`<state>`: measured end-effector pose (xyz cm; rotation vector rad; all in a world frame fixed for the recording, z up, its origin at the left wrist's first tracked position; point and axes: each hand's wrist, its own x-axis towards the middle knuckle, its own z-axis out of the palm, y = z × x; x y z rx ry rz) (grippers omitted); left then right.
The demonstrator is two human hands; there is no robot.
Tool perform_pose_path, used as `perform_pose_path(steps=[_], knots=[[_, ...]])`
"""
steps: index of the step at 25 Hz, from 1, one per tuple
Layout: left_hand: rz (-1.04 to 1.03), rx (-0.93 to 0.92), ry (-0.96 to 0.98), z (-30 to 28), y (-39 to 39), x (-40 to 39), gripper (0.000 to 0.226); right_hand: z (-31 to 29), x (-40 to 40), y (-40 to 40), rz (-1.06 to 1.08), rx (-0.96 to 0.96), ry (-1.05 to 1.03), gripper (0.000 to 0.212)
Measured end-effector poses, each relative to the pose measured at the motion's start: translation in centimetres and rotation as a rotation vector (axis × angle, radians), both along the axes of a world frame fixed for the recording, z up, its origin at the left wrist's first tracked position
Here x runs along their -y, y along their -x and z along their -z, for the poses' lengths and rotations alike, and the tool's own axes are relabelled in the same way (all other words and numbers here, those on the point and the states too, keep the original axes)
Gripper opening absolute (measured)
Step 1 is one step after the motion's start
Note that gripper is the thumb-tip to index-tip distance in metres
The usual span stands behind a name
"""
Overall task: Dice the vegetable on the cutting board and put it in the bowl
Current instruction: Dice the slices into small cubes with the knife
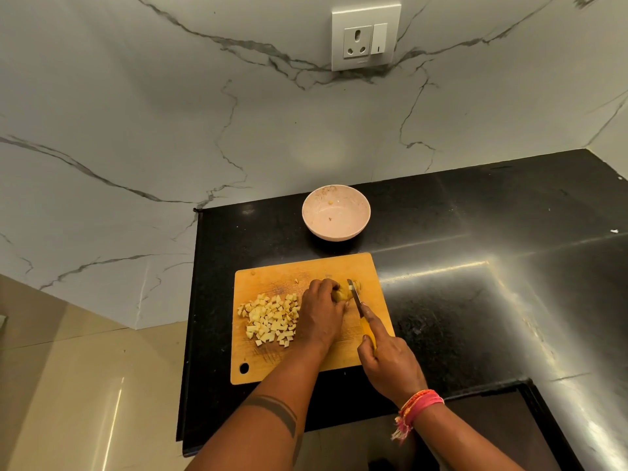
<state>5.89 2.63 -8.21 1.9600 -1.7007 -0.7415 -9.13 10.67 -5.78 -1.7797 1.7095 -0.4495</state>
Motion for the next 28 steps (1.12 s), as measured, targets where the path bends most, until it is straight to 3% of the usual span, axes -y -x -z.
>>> perform_pose_path(steps=[13,28], knots=[[0.019,-0.073,-0.062,-0.6,-1.6,-0.1,0.035,0.0,-0.6,0.6,-0.019,0.017,-0.013,0.067],[0.006,-0.063,-0.055,-0.9,-1.7,-0.2,0.027,-0.7,-0.2,0.5,-0.167,-0.166,-0.012,0.068]])
